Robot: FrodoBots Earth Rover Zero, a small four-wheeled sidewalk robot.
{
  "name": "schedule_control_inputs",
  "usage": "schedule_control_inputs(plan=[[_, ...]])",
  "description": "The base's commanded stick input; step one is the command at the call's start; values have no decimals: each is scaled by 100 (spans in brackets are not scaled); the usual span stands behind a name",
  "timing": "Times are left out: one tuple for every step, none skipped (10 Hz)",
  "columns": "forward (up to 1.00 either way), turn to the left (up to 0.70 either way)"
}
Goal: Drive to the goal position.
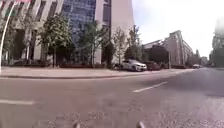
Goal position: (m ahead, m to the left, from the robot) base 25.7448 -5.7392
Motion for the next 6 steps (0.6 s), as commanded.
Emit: schedule_control_inputs(plan=[[70,-14],[70,-14],[70,-14],[70,-14],[70,-14],[70,-14]])
